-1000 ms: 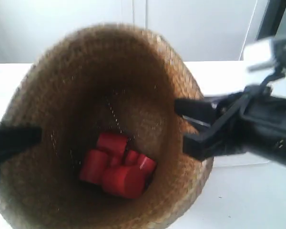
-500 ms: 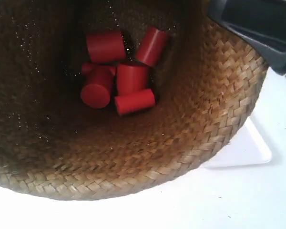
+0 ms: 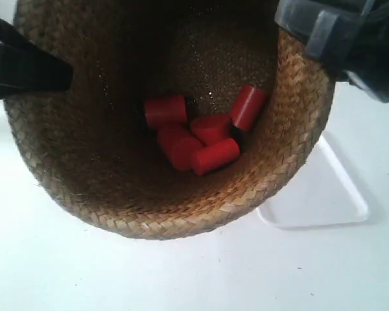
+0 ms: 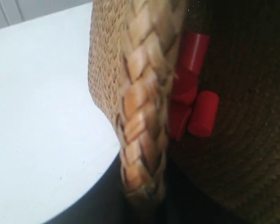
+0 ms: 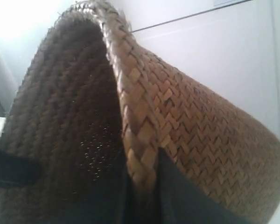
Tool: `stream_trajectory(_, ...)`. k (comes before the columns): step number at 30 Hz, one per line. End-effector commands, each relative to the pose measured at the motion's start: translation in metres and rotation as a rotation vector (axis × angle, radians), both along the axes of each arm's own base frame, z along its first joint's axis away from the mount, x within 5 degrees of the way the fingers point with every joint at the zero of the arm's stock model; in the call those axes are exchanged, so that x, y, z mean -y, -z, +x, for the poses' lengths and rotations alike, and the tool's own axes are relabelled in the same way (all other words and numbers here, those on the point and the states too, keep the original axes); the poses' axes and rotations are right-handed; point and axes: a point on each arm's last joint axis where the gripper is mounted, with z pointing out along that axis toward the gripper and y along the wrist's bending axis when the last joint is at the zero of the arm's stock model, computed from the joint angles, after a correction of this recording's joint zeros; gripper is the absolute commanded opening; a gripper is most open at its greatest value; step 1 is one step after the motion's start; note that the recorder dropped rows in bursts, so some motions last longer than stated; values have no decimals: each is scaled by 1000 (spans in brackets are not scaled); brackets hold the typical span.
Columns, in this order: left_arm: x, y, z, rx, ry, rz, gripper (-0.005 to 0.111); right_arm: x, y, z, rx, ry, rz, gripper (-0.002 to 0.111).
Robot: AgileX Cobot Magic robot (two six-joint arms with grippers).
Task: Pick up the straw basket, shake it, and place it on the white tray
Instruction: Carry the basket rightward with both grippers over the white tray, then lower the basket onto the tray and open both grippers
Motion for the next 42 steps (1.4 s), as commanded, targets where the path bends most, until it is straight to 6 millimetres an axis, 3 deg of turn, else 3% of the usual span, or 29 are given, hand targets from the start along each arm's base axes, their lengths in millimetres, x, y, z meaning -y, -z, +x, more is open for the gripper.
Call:
stream_trajectory(1,6,-2,6,-35,14,53,0,15,20,15,24,239,-210,0)
stream_trajectory(4,9,-2,11,-15,8,41,0,41,33,22,-155,507,-429,0)
stream_trajectory(6,14,0,18,-14,3,29,0,48,29,22,-212,578,-443,0)
stream_trajectory(10,29,15,39,-97,-2,101,0,48,2,20,-253,575,-417,0)
stream_trajectory(13,39,27,58,-190,-18,170,0,53,-14,23,-340,670,-519,0)
stream_trajectory(19,55,12,79,-205,-24,184,0,46,-26,37,-406,748,-664,0)
stream_trajectory(25,69,13,97,-272,-37,207,0,49,-17,62,-489,829,-710,0)
stream_trajectory(31,88,34,123,-318,-32,250,0,77,-8,79,-602,868,-699,0)
stream_trajectory(42,111,33,151,-294,-16,234,0,124,10,104,-739,921,-710,0)
